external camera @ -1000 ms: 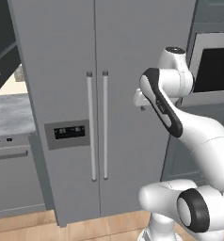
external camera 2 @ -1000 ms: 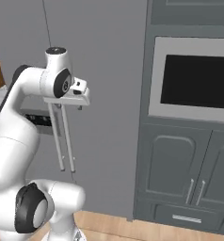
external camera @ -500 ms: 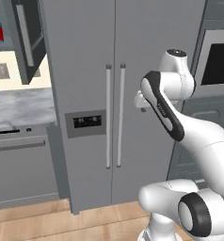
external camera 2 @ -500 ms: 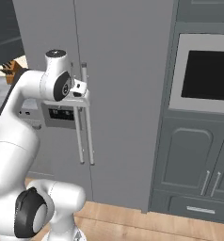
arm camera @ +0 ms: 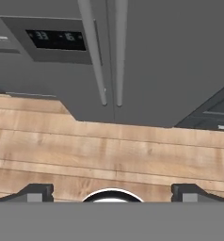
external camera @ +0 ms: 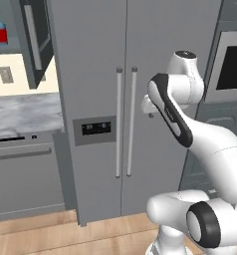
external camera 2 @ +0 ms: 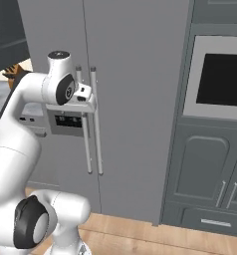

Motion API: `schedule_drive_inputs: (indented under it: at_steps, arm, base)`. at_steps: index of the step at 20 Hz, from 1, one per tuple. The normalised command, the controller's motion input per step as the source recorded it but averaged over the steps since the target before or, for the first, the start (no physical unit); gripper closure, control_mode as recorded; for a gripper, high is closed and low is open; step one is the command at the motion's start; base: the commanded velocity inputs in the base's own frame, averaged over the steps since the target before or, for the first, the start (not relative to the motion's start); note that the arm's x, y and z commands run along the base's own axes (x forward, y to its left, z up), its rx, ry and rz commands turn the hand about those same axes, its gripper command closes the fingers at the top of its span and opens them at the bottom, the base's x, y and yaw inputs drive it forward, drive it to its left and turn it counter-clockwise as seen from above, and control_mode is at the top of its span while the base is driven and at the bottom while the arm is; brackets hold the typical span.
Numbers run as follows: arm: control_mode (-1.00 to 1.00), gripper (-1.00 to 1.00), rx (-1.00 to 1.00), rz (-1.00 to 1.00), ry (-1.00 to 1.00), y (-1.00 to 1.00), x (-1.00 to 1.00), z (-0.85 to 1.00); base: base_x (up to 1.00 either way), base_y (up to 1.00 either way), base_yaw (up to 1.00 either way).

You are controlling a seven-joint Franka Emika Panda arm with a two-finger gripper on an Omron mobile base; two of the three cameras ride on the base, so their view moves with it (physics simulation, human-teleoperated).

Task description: There is a bowl on the dining counter. Grab a lemon wedge from the fridge and place it in the bowl. Then get the liquor bottle and glass cup from the cabinet and place them next to the bowl.

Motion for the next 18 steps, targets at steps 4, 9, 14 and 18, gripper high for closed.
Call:
schedule_drive_inputs:
  at_steps: [4,9,14,18]
  arm:
    - [1.00,-1.00,0.00,0.00,0.00,0.00,0.00,0.00]
    - [1.00,-1.00,0.00,0.00,0.00,0.00,0.00,0.00]
    - [1.00,-1.00,0.00,0.00,0.00,0.00,0.00,0.00]
    - [1.00,-1.00,0.00,0.00,0.00,0.00,0.00,0.00]
  base:
    - [-0.21,0.03,0.00]
    - [-0.39,0.00,0.01]
    - [-0.31,0.02,0.00]
    - [-0.12,0.02,0.01]
